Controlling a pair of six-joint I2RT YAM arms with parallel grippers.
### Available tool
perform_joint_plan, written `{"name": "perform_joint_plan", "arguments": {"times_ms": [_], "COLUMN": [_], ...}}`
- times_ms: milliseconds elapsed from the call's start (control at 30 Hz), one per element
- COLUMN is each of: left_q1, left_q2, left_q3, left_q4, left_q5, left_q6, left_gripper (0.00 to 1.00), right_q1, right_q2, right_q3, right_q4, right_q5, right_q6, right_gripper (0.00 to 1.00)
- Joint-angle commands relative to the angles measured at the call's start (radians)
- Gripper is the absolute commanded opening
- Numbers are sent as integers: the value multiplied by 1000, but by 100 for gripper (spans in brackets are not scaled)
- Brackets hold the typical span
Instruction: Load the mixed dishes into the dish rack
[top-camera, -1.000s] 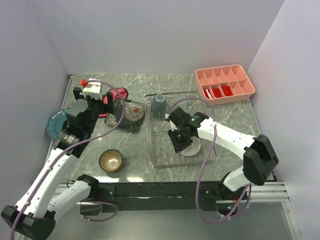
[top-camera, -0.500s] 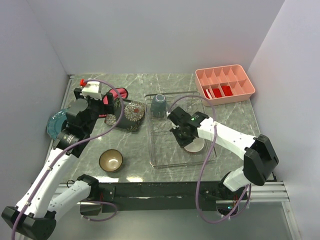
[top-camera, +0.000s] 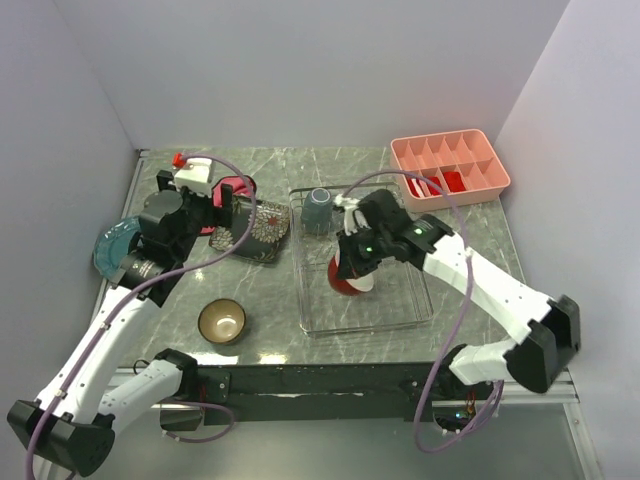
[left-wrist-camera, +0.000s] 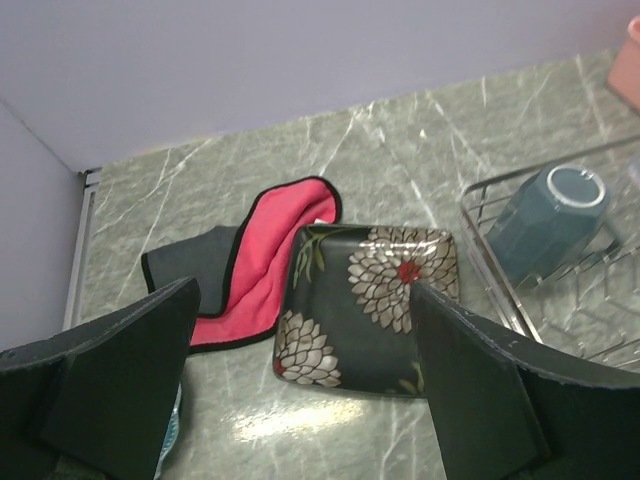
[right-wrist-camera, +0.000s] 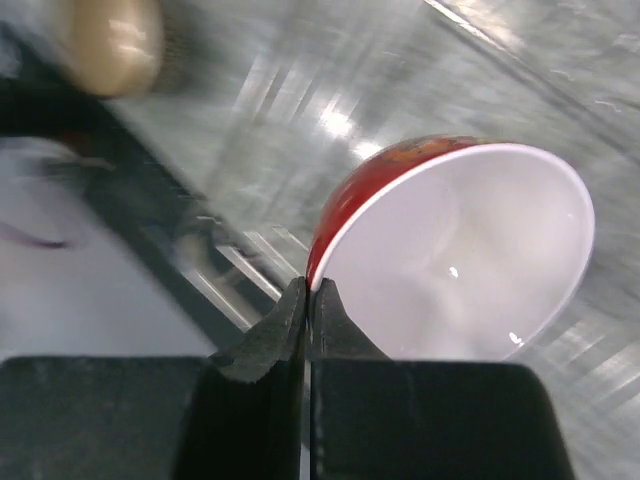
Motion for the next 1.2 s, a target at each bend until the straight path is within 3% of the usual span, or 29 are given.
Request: {"name": "perform_joint_plan", "arguments": {"times_ms": [0, 100, 267, 700, 967, 1033, 1067, 1100, 1167], "left_q1": [4, 4, 4, 8, 10, 10, 10, 10, 10], "left_q2": [26, 65, 82, 120, 111, 106, 103, 100, 91], "left_q3": [2, 31, 25, 42, 30, 25, 17, 14, 4], "left_q4": [19, -33, -13, -7, 1, 1, 4, 5, 14], "left_q5": [11, 12, 17, 18, 46, 53, 58, 63, 64], "left_q6": [54, 31, 40, 48, 39, 34, 33, 31, 28], "left_gripper": [92, 91, 91, 90, 90, 90, 93, 93, 93], "right_q1": [-143, -198, -226, -318, -380, -389, -392, -396, -399], "right_q2": [-153, -186, -146, -5, -46, -83, -100, -115, -164], "right_q3": [-194, -358, -512, -716, -770, -758, -724, -698, -600], "right_q4": [394, 739, 1087, 1429, 1268, 1212, 1097, 1023, 785], "right_q5": [-442, -571, -689, -688, -626, -606, -591, -576, -495], "right_q6": [181, 394, 589, 839, 775, 742, 673, 625, 448], "right_gripper": [0, 0, 0, 0, 1, 7, 11, 21, 27]}}
